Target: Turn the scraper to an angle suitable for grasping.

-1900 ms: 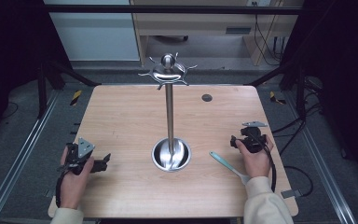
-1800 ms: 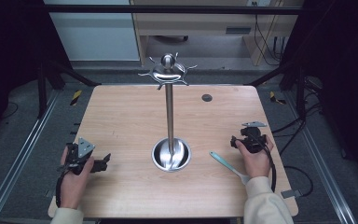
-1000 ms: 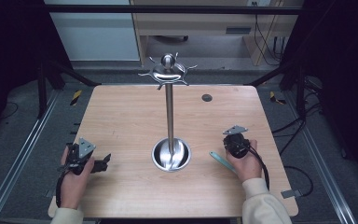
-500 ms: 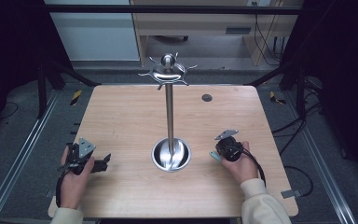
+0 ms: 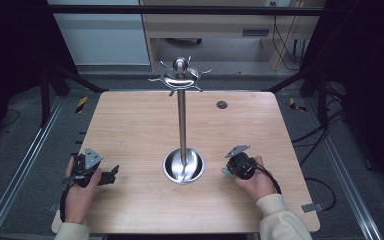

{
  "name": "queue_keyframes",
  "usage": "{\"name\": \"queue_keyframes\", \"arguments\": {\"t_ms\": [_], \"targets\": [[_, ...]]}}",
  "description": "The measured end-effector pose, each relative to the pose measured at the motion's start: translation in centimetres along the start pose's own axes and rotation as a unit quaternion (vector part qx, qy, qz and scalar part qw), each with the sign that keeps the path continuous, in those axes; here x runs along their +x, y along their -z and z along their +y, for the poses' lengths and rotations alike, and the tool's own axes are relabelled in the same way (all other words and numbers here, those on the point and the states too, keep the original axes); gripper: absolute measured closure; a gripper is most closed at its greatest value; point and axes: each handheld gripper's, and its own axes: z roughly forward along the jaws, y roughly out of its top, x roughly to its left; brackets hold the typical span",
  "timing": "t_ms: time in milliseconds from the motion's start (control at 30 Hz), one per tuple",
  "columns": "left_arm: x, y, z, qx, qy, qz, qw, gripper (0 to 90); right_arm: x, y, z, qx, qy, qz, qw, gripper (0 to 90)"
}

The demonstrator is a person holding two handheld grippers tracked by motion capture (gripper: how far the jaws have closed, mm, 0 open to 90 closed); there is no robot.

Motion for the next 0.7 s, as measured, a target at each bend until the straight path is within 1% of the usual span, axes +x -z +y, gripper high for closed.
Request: {"name": "queue_keyframes", "arguments": {"t_ms": [33,67,100,167,200,233,300,333,367,467,500,533,600,700], "targets": [[-0.1,0.0,0.0,0.0,-0.001,0.0,1.0,3.4,0.2,0.1,-0.1,-0.002,0.004,0.006,1.0,90.0],[-0.1,0.0,0.0,0.0,-0.001,0.0,1.0,3.4,0.2,0.1,-0.1,-0.002,0.004,0.006,1.0,90.0],[-0.1,0.0,0.0,-0.001,-0.001,0.0,1.0,3.4,0.7,0.2,-0.1,0.0,0.009,0.013,0.9999,90.0],[-0.1,0.0,0.0,-0.001,-0.001,0.0,1.0,3.4,0.9,0.3,-0.1,0.0,0.013,0.016,0.9998,90.0],[0.0,0.0,0.0,-0.001,-0.001,0.002,1.0,3.4,1.2,0.4,-0.1,-0.001,0.015,0.025,0.9996,90.0],[0.0,0.1,0.0,-0.001,0.0,0.003,1.0,3.4,1.2,0.5,0.0,-0.001,0.014,0.026,0.9996,90.0],[0.1,0.1,0.0,-0.002,0.0,0.004,1.0,3.4,1.3,0.6,0.1,-0.006,0.012,0.026,0.9996,90.0],[0.1,0.2,0.0,-0.003,0.001,0.005,1.0,3.4,1.2,0.9,0.2,-0.016,0.013,0.03,0.9993,90.0],[0.2,0.2,-0.1,-0.002,0.002,0.006,1.0,3.4,1.3,1.2,0.3,-0.02,0.013,0.032,0.9992,90.0],[0.3,0.3,-0.1,-0.002,0.003,0.009,0.9999,3.4,1.5,1.9,0.4,-0.025,0.025,0.037,0.9987,90.0],[0.3,0.3,-0.1,-0.002,0.003,0.009,0.9999,3.4,1.6,2.3,0.4,-0.024,0.035,0.038,0.9984,90.0],[0.3,0.3,-0.1,-0.002,0.004,0.011,0.9999,3.4,1.6,2.6,0.4,-0.027,0.037,0.037,0.9982,90.0],[0.3,0.3,-0.1,-0.002,0.003,0.011,0.9999,3.4,1.5,3.1,0.3,-0.023,0.043,0.045,0.9978,90.0],[0.2,0.3,-0.1,-0.001,0.002,0.009,1.0,3.4,1.0,3.6,0.3,-0.005,0.044,0.039,0.9982,90.0]]}}
